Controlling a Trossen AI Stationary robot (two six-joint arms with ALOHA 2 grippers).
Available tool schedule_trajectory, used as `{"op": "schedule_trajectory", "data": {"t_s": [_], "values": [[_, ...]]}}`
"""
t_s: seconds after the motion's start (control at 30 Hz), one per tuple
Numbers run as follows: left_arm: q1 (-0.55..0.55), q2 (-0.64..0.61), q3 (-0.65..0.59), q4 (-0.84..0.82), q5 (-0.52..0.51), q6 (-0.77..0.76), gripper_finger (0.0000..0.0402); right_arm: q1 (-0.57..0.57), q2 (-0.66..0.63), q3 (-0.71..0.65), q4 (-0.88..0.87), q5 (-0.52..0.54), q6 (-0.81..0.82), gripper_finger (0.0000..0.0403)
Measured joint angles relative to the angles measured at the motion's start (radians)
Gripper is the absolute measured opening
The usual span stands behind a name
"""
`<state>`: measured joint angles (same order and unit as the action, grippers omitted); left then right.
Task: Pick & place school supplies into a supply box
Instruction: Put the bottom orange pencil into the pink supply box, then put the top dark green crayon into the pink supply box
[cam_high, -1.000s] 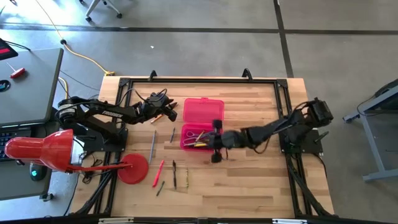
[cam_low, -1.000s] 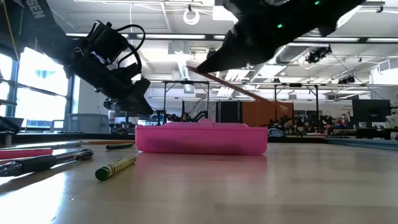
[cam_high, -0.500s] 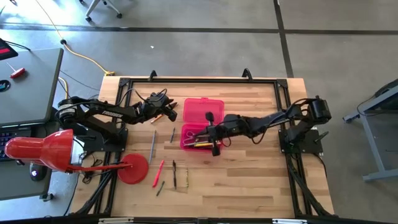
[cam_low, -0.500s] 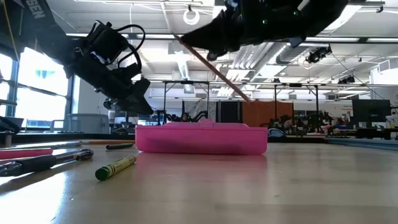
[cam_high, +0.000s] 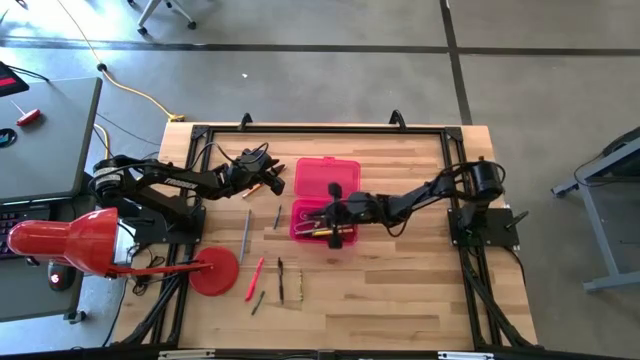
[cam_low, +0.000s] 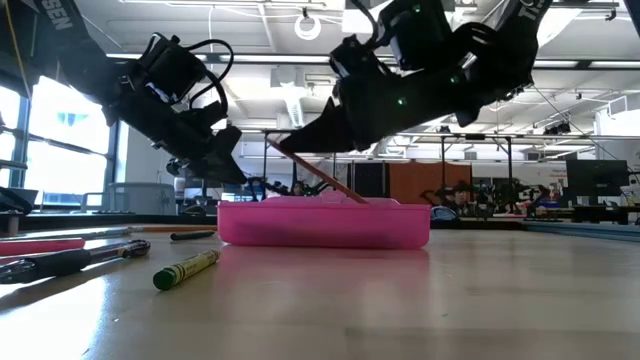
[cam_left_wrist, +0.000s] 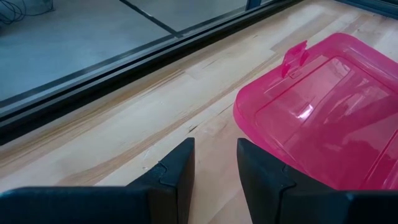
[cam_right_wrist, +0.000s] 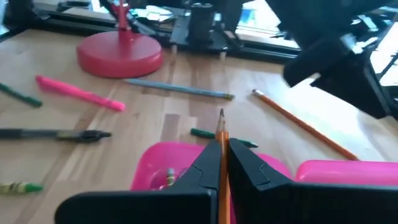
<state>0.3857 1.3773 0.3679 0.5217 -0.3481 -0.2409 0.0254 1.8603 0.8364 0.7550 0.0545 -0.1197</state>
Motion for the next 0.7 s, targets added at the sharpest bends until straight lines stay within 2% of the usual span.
{"op": "schedule_trajectory", "data": {"t_s": [0.17, 0.47, 0.7], "values": [[0.0, 0.0, 0.0, 0.0, 0.0, 0.0, 0.015, 0.0, 0.0, 0.0, 0.055, 0.049, 0.037, 0.0], [0.0, 0.0, 0.0, 0.0, 0.0, 0.0, 0.015, 0.0, 0.0, 0.0, 0.071, 0.047, 0.026, 0.0005], [0.0, 0.0, 0.0, 0.0, 0.0, 0.0, 0.015, -0.001, 0.0, 0.0, 0.047, 0.048, 0.032, 0.006]]}}
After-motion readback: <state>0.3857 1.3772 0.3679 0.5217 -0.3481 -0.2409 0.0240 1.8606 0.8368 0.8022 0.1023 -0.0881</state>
